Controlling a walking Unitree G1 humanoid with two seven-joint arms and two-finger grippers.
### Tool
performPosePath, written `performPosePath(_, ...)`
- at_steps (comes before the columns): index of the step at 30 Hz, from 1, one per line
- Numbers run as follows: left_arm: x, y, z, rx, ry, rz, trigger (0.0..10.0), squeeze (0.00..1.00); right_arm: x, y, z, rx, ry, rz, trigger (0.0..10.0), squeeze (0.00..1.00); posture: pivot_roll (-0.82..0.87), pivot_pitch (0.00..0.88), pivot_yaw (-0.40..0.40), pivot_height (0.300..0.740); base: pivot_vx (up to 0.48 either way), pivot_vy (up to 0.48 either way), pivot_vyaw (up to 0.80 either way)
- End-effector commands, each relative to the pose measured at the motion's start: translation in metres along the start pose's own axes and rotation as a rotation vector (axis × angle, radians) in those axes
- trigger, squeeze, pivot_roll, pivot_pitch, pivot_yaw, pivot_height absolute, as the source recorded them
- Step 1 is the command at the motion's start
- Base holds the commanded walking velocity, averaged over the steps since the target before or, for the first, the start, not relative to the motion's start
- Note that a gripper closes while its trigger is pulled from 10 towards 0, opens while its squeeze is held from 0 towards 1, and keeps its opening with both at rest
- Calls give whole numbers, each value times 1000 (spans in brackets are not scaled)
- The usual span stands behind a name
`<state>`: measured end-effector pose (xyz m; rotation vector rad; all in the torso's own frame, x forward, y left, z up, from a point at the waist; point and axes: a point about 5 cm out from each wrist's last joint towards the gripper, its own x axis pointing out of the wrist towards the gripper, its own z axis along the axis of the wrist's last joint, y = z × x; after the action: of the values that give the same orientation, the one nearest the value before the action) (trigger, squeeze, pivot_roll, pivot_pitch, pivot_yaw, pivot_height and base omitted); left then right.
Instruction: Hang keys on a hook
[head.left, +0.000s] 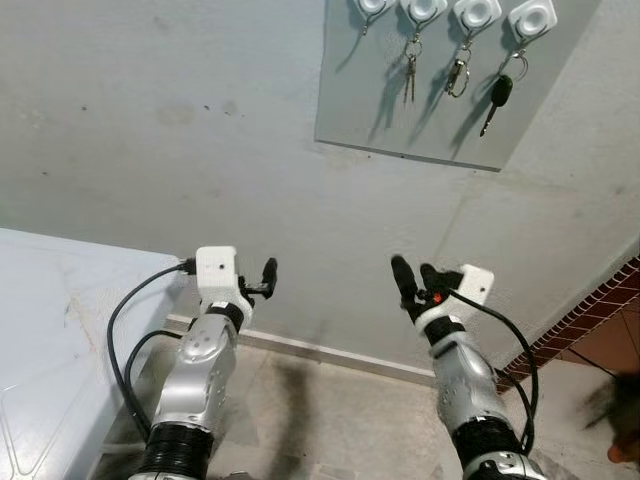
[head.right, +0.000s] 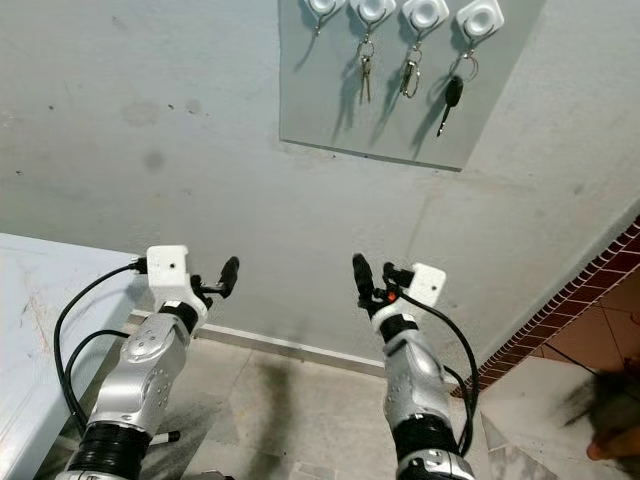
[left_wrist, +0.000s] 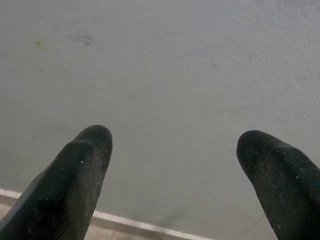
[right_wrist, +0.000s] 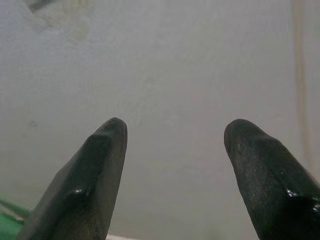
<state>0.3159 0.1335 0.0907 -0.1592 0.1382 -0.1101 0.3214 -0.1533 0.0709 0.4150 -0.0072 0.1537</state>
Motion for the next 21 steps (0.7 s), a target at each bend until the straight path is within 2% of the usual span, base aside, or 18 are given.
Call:
performPosePath(1, -2, 0, 0, -6, -20, -10, 10000, 0, -3, 2, 3, -79, -11, 4, 10000, 0, 10, 68, -9, 732, 0, 0, 0)
performPosePath(2, -2, 0, 0, -6, -20, -10, 10000, 0, -3, 2, 3, -79, -11, 4, 10000, 0, 10, 68, -9, 732, 0, 0, 0)
performPosePath(3, -5, 1, -2, -33, -24, -24, 10000, 0, -9, 1, 1, -147, -1, -2, 10000, 0, 11, 66, -9, 732, 0, 0, 0)
performPosePath(8, -15, 8, -14, -40, -21, -13, 10000, 0, -26, -1, -7, -239, 26, -6, 10000, 0, 11, 59, -5, 732, 0, 0, 0)
performPosePath(10, -20, 10, -19, 1, -26, -7, 10000, 0, -33, -5, -10, -298, 32, -28, 10000, 0, 11, 58, -4, 732, 0, 0, 0)
performPosePath(16, -33, 19, -31, 9, -15, 21, 10000, 0, -55, -12, -22, -310, 82, -72, 10000, 0, 7, 59, 2, 732, 0, 0, 0)
performPosePath(19, -34, 22, -33, -17, -7, 28, 10000, 0, -57, -13, -23, -296, 84, -83, 10000, 0, 4, 58, 5, 732, 0, 0, 0)
performPosePath(21, -35, 23, -33, -4, -11, 33, 10000, 0, -59, -14, -23, -308, 86, -93, 10000, 0, 3, 57, 4, 732, 0, 0, 0)
